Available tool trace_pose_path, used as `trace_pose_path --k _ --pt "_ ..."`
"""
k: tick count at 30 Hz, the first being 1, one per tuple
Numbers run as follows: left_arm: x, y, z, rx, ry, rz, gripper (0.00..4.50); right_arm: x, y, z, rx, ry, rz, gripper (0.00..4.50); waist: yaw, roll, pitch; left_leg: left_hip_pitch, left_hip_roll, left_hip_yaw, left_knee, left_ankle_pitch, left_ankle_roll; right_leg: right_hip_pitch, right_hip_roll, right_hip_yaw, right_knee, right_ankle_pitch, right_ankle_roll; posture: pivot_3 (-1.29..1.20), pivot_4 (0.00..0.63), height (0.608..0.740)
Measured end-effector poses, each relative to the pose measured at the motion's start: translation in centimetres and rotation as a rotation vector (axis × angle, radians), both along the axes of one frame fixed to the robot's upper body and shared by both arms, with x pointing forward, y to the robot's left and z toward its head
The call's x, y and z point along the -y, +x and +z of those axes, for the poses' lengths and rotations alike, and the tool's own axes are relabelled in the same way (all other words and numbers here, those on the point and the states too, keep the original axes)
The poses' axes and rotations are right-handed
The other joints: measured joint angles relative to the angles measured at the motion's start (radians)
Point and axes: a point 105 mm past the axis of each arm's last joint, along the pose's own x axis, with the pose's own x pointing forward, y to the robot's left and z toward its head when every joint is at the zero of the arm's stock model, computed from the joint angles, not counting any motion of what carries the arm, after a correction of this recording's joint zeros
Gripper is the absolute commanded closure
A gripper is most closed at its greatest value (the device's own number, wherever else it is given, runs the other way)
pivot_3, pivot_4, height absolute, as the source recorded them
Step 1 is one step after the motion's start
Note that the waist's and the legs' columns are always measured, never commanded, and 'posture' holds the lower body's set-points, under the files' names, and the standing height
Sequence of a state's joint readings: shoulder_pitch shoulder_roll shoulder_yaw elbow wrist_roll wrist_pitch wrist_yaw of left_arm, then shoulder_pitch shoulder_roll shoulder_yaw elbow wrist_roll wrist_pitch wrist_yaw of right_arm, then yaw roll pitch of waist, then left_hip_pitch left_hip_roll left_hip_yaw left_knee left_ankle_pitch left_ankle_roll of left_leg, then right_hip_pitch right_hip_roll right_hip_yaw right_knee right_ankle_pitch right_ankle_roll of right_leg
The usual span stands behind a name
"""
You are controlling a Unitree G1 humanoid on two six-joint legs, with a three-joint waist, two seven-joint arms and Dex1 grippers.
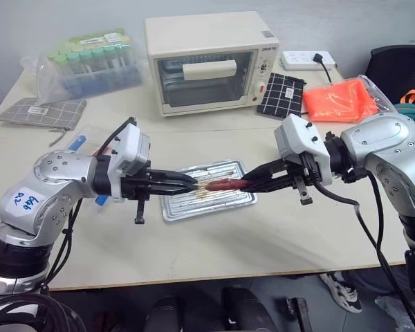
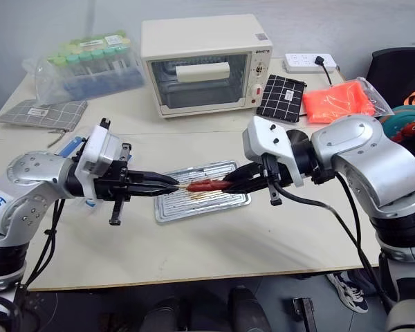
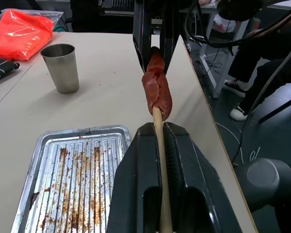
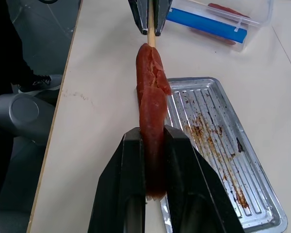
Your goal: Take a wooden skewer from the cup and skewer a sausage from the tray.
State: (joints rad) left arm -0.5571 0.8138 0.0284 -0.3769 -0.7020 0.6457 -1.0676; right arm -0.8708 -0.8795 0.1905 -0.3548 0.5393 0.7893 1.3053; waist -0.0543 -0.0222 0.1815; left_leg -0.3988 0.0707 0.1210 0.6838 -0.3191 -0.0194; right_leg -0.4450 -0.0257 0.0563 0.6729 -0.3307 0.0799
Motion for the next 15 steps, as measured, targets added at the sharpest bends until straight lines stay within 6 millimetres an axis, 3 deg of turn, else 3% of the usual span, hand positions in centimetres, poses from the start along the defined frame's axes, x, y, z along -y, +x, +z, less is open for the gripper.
trace_pose_path --k 5,8,15 --pt "0.11 0.03 0.12 0.007 -0.005 -0.004 4.50 -0.20 0.00 0.20 0.006 0.005 0.004 3.99 0.000 0.000 0.000 0.000 0.000 0.000 0.000 0.000 0.000 0.000 0.000 0.000 0.000 0.000 0.000 0.00 0.150 0.740" --pt "0.11 0.05 0.09 0.007 -0.004 -0.003 4.50 -0.25 0.01 0.17 -0.002 0.006 0.002 3.43 0.000 0.000 0.000 0.000 0.000 0.000 0.000 0.000 0.000 0.000 0.000 0.000 0.000 0.000 0.000 0.00 0.150 0.740" --pt "0.03 0.18 -0.01 0.008 -0.005 0.014 4.50 -0.34 0.15 0.26 -0.001 0.011 0.000 1.66 0.000 0.000 0.000 0.000 0.000 0.000 0.000 0.000 0.000 0.000 0.000 0.000 0.000 0.000 0.000 0.00 0.150 0.740"
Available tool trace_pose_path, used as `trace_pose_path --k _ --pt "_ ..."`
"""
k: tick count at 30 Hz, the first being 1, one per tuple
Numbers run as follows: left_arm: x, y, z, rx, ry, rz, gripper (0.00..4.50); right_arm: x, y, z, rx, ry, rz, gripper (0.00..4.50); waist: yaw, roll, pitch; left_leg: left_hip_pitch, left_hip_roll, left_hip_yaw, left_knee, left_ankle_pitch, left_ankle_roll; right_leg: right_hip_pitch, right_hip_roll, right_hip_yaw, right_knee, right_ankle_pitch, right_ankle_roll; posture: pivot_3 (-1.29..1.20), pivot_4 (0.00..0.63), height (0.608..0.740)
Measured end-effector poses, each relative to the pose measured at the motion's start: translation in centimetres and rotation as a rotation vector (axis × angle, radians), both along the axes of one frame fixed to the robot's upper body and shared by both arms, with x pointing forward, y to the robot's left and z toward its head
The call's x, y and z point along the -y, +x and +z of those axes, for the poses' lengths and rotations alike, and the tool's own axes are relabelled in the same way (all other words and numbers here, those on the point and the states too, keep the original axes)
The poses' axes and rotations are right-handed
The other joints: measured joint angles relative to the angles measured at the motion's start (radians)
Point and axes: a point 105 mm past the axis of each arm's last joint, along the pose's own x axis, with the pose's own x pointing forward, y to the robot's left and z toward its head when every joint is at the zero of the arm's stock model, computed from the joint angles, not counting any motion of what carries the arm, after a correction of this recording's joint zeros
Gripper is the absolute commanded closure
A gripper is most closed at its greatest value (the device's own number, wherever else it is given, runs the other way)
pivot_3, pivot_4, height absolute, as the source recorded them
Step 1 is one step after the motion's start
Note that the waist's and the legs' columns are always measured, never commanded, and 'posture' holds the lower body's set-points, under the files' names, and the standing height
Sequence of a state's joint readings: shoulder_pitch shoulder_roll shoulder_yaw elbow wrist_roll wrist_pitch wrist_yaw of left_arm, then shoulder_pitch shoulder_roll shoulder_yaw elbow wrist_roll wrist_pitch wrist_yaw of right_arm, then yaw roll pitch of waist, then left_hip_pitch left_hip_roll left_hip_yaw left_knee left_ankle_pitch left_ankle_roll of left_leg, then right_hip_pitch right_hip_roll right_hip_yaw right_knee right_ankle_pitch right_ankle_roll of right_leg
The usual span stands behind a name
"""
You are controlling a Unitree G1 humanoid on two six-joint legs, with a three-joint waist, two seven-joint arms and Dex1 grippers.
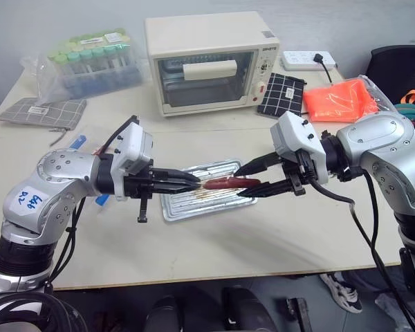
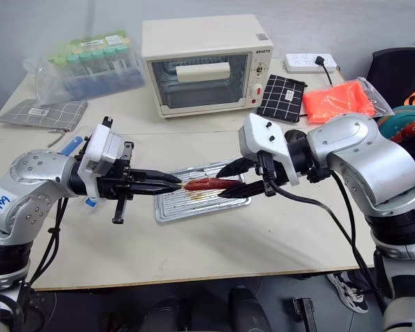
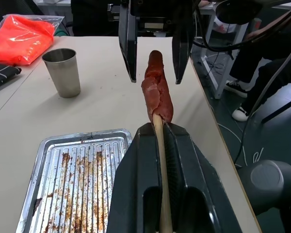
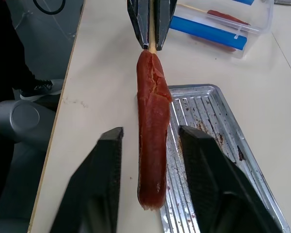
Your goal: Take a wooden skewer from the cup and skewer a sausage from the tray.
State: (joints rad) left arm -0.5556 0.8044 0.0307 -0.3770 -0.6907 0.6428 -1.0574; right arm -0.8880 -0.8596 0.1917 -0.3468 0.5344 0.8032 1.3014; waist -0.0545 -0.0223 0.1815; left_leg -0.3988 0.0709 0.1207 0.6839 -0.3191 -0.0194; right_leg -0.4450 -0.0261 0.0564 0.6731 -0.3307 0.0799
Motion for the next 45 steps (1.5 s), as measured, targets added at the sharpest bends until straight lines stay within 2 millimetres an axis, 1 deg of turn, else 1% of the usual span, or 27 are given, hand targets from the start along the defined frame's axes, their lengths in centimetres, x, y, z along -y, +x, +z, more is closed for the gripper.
trace_pose_path --k 4,7,10,13,16,17,18,19,22,24,28,30,32,35,36,39,42,45 --pt "-0.5 0.3 -0.2 -0.002 -0.008 0.044 4.50 0.7 0.5 0.1 0.008 -0.011 -0.026 1.66 0.000 0.000 0.000 0.000 0.000 0.000 0.000 0.000 0.000 0.000 0.000 0.000 0.000 0.000 0.000 0.00 0.150 0.740" --pt "-1.7 0.5 -0.7 -0.014 -0.024 0.122 4.50 1.5 1.1 0.6 0.019 -0.014 -0.066 1.66 0.000 0.000 0.000 0.000 0.001 0.000 0.000 0.000 0.000 0.000 0.000 0.000 0.000 0.000 0.000 0.00 0.150 0.740" --pt "-3.3 0.3 -1.4 -0.022 -0.049 0.251 4.50 2.1 1.1 1.6 0.011 0.029 -0.099 1.66 -0.003 0.000 0.000 0.000 0.001 -0.001 -0.001 0.000 0.000 0.000 0.000 0.002 0.000 0.000 -0.001 0.00 0.150 0.740" --pt "-5.6 0.4 -1.8 -0.006 -0.090 0.435 4.50 2.4 0.8 2.7 0.003 0.084 -0.116 1.66 -0.002 0.000 0.000 0.000 0.001 -0.002 -0.001 0.000 0.000 0.000 0.000 0.001 -0.001 -0.001 -0.001 0.00 0.150 0.740" --pt "-8.9 0.7 -2.1 0.016 -0.147 0.673 4.50 2.2 0.3 3.5 -0.007 0.136 -0.121 1.66 -0.001 0.000 0.000 0.000 0.001 -0.002 -0.001 0.000 0.000 0.000 0.000 0.001 0.000 -0.001 -0.001 0.00 0.150 0.740" --pt "-10.5 0.7 -2.4 0.022 -0.161 0.775 4.50 2.0 0.2 3.6 -0.013 0.154 -0.121 1.66 -0.001 0.000 0.000 0.001 0.001 -0.002 -0.001 0.000 0.000 0.000 0.000 0.001 0.000 -0.001 -0.001 0.00 0.150 0.740" --pt "-11.4 0.7 -2.5 0.027 -0.171 0.827 4.50 1.9 0.1 3.7 -0.017 0.162 -0.119 1.66 -0.001 0.000 0.000 0.001 0.001 -0.002 -0.001 0.000 0.000 0.000 0.000 0.001 0.000 -0.001 -0.001 0.00 0.150 0.740" --pt "-12.8 0.7 -2.6 0.036 -0.188 0.909 4.50 1.8 0.1 3.7 -0.023 0.171 -0.121 1.66 -0.001 0.000 0.000 0.000 0.001 -0.002 -0.001 0.000 0.000 0.000 0.000 0.001 -0.001 -0.001 -0.001 0.00 0.150 0.740" --pt "-16.1 0.4 -2.5 0.062 -0.228 1.090 4.50 1.4 0.0 3.7 -0.037 0.191 -0.121 1.66 0.002 -0.001 0.000 0.000 0.000 -0.002 -0.001 0.000 0.000 0.000 -0.001 0.001 0.000 -0.001 -0.001 0.00 0.150 0.740" --pt "-17.6 0.2 -3.2 0.053 -0.217 1.156 4.50 1.2 0.0 3.7 -0.041 0.203 -0.116 1.66 0.002 -0.001 -0.001 0.000 -0.001 -0.002 -0.001 0.000 0.000 0.000 -0.002 0.001 0.000 -0.001 -0.001 0.00 0.150 0.740" --pt "-18.9 0.2 -4.3 0.033 -0.193 1.217 4.50 0.9 0.1 3.7 -0.042 0.217 -0.117 1.66 0.002 -0.001 -0.001 0.000 0.000 -0.002 -0.001 0.000 0.001 0.000 -0.001 0.001 0.000 -0.001 -0.001 0.00 0.150 0.740" --pt "-19.8 0.8 -4.5 0.026 -0.192 1.252 4.50 0.7 0.0 3.8 -0.046 0.227 -0.109 1.66 0.002 -0.001 -0.001 0.000 0.000 -0.002 -0.001 0.000 0.001 0.000 -0.001 0.000 -0.001 -0.001 -0.001 0.00 0.150 0.740" --pt "-20.4 1.6 -4.7 0.011 -0.191 1.271 3.93 0.4 0.0 3.7 -0.052 0.236 -0.098 1.59 0.001 -0.001 -0.001 0.000 0.000 -0.002 -0.001 0.000 0.001 0.000 -0.001 0.000 -0.001 -0.001 -0.001 0.00 0.150 0.740" --pt "-20.3 2.6 -4.4 0.000 -0.206 1.244 3.30 0.1 0.0 3.6 -0.057 0.239 -0.091 1.59 0.000 -0.001 -0.001 0.000 0.000 -0.002 -0.002 0.000 0.000 0.000 -0.001 0.000 -0.001 -0.001 -0.001 0.00 0.150 0.740" --pt "-20.3 2.7 -4.2 0.002 -0.202 1.234 3.01 0.0 0.0 3.6 -0.059 0.238 -0.089 1.59 -0.001 -0.001 -0.001 0.000 0.000 -0.002 -0.002 0.000 0.000 0.000 -0.001 0.000 -0.001 -0.001 -0.001 0.00 0.150 0.740" --pt "-20.4 2.6 -3.6 0.016 -0.188 1.219 2.35 0.0 0.1 3.5 -0.061 0.240 -0.090 1.59 -0.003 -0.001 -0.001 0.000 0.000 -0.002 -0.003 0.000 0.000 0.000 -0.001 0.000 -0.001 -0.001 -0.001 0.00 0.150 0.740" --pt "-20.9 1.3 -2.9 0.009 -0.208 1.216 1.68 0.0 0.2 3.5 -0.060 0.248 -0.082 1.59 -0.009 -0.001 -0.001 0.000 0.001 -0.001 -0.003 -0.001 0.000 -0.001 -0.001 0.000 -0.001 -0.001 -0.001 0.00 0.150 0.740" --pt "-21.6 -0.9 -1.8 -0.006 -0.218 1.200 1.68 0.0 0.5 3.4 -0.059 0.250 -0.077 1.59 -0.012 -0.001 -0.001 0.000 0.002 -0.001 -0.003 -0.001 0.000 -0.001 -0.001 -0.001 -0.001 -0.001 -0.002 0.00 0.150 0.740"
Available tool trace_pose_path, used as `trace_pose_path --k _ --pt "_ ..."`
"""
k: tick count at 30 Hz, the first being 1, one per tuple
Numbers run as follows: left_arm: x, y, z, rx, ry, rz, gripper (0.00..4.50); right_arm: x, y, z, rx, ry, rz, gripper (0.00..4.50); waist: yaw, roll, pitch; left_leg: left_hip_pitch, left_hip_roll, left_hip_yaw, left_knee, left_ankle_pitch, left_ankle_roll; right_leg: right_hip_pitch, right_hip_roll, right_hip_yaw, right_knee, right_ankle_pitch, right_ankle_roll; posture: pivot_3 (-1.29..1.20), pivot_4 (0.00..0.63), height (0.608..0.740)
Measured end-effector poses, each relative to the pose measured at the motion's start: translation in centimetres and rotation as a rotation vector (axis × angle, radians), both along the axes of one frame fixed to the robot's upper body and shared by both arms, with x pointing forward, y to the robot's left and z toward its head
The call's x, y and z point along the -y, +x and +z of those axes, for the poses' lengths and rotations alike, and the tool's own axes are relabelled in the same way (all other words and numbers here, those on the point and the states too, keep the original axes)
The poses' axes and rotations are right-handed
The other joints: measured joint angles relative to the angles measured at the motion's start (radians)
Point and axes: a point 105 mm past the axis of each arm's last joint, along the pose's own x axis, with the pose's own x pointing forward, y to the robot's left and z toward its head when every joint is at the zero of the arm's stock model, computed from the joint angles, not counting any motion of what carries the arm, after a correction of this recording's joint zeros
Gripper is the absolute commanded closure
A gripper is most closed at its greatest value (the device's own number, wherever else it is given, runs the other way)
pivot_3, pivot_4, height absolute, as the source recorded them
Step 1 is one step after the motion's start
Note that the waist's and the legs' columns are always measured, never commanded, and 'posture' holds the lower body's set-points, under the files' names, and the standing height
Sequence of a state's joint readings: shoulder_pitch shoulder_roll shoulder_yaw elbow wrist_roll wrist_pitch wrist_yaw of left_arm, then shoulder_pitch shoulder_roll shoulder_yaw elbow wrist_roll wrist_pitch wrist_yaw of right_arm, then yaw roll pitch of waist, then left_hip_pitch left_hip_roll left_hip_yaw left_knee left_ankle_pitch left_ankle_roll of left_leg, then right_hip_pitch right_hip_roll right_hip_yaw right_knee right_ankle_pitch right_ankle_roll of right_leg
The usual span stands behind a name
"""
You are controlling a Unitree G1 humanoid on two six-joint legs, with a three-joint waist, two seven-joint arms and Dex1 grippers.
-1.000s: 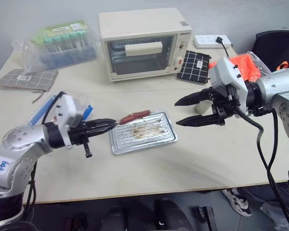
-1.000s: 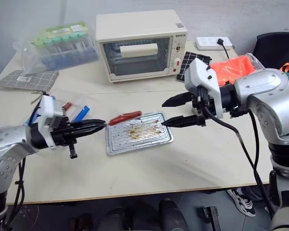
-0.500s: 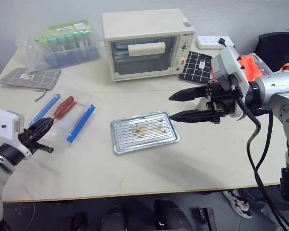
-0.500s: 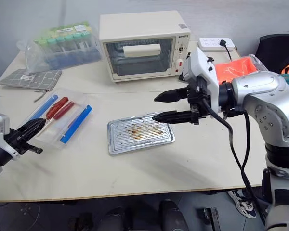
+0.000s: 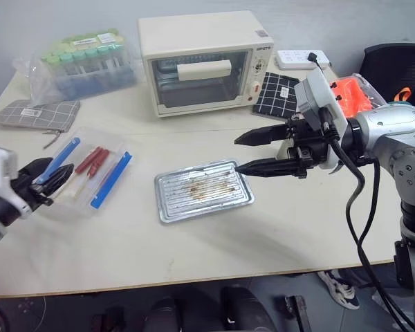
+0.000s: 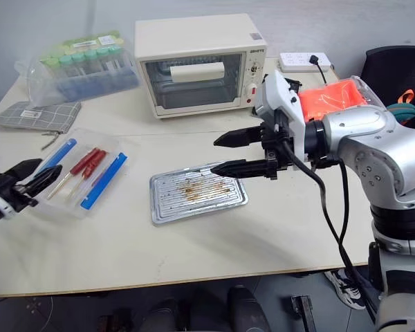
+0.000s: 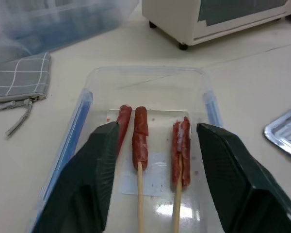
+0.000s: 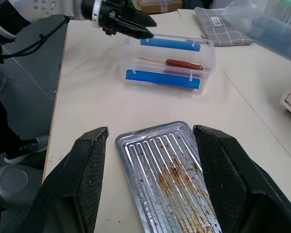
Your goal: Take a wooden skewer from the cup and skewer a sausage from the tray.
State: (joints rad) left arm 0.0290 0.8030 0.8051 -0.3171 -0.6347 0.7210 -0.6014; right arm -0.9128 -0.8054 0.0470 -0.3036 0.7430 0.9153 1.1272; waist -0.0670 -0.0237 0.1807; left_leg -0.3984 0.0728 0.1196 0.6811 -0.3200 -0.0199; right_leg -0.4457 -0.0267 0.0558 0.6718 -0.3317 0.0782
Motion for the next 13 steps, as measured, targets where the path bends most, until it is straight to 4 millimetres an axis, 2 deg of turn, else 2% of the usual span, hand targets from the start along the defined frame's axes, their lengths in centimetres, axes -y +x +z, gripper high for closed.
trace_pose_path --k 2,7,9,13 --pt "-0.9 -2.3 0.8 -0.026 0.009 -0.004 1.68 0.0 0.2 -0.3 -0.006 -0.006 0.007 1.59 -0.005 0.000 0.000 0.000 0.000 0.000 0.000 0.000 0.000 0.000 0.000 0.000 0.000 0.000 0.000 0.00 0.150 0.740" --pt "-3.2 -6.0 2.3 -0.044 0.009 0.039 1.68 0.2 0.7 -0.4 -0.010 -0.006 0.007 1.59 -0.009 0.000 0.000 0.000 0.000 0.000 0.000 0.000 0.000 0.000 0.000 -0.001 -0.001 0.000 -0.001 0.00 0.150 0.740" --pt "-4.3 -7.3 2.4 -0.068 0.005 0.060 1.68 0.2 0.9 -0.6 -0.011 -0.008 0.005 1.59 -0.011 0.000 0.000 0.000 -0.001 0.000 0.000 0.000 0.000 0.000 0.000 -0.002 -0.001 0.000 -0.001 0.00 0.150 0.740" --pt "-4.4 -8.2 2.1 -0.113 -0.006 0.016 1.68 0.1 1.1 -0.9 -0.016 -0.018 0.008 1.59 -0.011 0.000 0.000 0.000 0.000 0.000 0.000 -0.001 0.000 0.000 0.000 -0.002 -0.003 -0.001 -0.002 0.00 0.150 0.740"
